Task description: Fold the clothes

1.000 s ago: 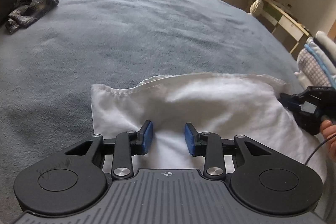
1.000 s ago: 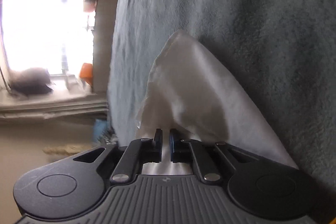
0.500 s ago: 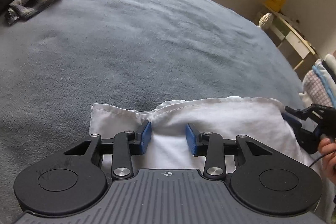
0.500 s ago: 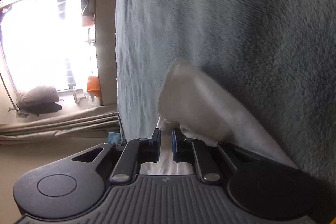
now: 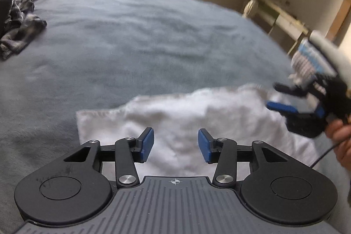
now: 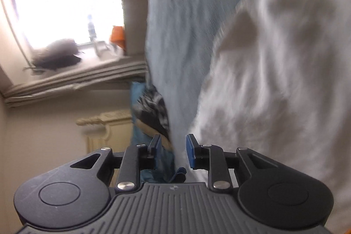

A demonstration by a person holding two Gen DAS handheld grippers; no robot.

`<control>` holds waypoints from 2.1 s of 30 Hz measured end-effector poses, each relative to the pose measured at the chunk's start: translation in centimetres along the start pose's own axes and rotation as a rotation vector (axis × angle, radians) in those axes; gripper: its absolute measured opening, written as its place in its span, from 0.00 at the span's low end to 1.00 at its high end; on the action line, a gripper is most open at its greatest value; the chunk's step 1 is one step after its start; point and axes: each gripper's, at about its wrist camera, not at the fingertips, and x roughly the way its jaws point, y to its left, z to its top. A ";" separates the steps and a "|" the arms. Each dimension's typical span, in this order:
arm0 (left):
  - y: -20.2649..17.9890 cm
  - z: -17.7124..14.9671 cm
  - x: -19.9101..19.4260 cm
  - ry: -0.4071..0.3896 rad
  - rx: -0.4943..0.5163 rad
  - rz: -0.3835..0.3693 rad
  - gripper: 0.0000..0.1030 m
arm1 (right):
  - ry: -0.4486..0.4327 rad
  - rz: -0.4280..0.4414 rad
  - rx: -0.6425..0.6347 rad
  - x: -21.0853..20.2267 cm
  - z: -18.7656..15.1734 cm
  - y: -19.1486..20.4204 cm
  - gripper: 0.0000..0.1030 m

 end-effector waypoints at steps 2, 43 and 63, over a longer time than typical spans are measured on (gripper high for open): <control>-0.2 -0.5 1.0 0.025 0.009 0.012 0.43 | 0.011 -0.031 0.009 1.8 0.5 -1.0 0.26; -9.0 -10.5 -3.6 0.239 0.138 0.299 0.70 | -0.140 -0.810 -0.815 -5.6 -17.9 5.3 0.64; -8.7 -10.6 -2.9 0.242 0.094 0.335 0.94 | -0.245 -0.953 -1.019 -5.3 -20.1 5.5 0.99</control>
